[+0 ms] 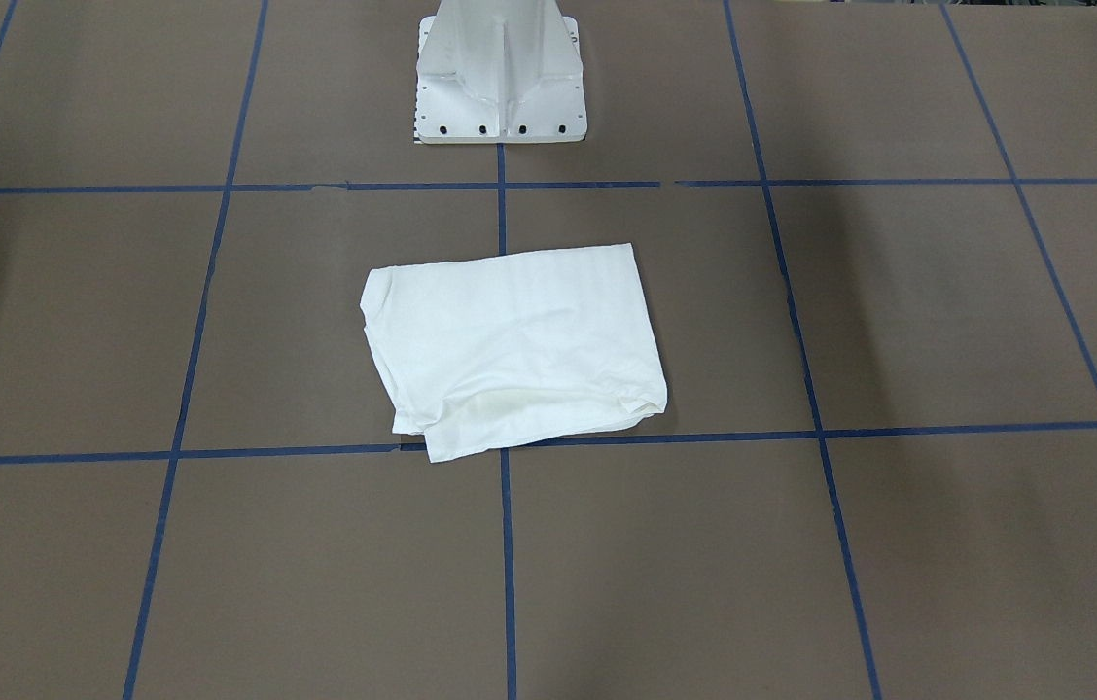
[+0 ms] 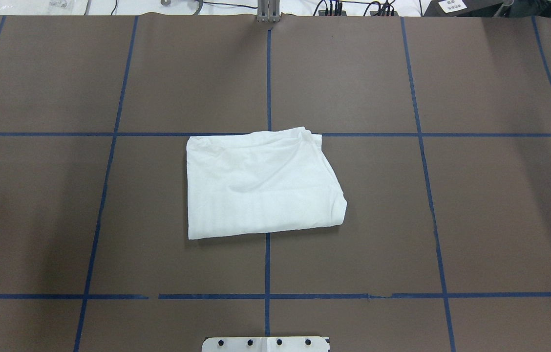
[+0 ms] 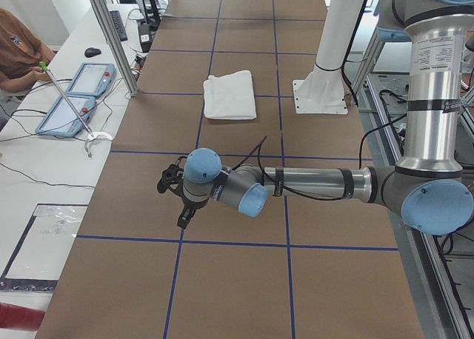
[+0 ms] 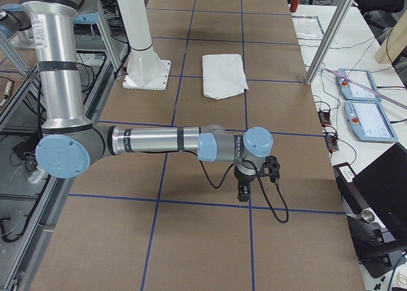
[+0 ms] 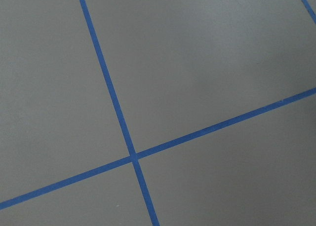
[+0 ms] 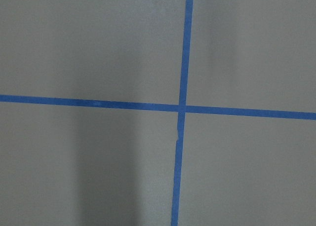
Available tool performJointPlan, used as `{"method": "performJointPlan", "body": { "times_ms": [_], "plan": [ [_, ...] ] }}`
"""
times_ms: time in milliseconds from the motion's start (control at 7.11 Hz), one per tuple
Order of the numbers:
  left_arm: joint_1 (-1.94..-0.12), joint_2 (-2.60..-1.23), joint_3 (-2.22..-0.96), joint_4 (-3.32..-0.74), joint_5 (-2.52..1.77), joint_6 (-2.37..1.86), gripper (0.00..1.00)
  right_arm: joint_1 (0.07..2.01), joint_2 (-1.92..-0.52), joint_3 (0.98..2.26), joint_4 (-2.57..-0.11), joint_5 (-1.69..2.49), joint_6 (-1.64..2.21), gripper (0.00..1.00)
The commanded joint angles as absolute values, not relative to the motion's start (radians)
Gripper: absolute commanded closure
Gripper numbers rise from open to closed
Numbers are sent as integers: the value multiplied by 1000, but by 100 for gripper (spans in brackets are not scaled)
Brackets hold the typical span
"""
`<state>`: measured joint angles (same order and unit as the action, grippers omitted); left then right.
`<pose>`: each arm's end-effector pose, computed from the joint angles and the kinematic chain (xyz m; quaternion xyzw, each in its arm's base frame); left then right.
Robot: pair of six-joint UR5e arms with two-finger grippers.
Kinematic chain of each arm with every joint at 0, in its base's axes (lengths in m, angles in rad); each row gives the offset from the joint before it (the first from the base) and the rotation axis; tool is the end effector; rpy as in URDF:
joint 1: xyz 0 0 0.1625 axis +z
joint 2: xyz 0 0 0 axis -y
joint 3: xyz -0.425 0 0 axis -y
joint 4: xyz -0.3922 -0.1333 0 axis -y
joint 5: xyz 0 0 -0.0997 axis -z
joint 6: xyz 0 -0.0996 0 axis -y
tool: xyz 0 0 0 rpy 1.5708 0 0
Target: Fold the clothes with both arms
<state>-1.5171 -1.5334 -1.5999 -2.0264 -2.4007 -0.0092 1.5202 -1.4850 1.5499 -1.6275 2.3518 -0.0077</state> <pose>-0.0331 -0.4978 0.6079 0.1905 0.3993 0.1092 0.8901 0.0364 -0.5306 0.6304 -0.0044 -0.3806 -0.0285 0.9243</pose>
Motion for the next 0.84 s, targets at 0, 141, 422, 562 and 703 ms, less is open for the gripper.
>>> {"method": "performJointPlan", "body": {
  "times_ms": [0,141,422,562,703],
  "plan": [
    [-1517,-1535,-1600,-2028,-2401,-9,0,1520,-1483,1549,-1628,2353,-8,0],
    [-1516,-1536,-1601,-2028,-2401,-9,0,1520,-1483,1549,-1628,2355,-8,0],
    [-1516,-1537,-1605,-2029,-2405,-9,0,1520,-1482,1549,-1628,2356,-8,0],
    [-1517,-1537,-1606,-2029,-2407,-9,0,1520,-1482,1549,-1628,2356,-8,0],
    [-1517,-1537,-1614,-2029,-2408,-9,0,1520,-1480,1549,-1628,2356,-8,0]
  ]
}}
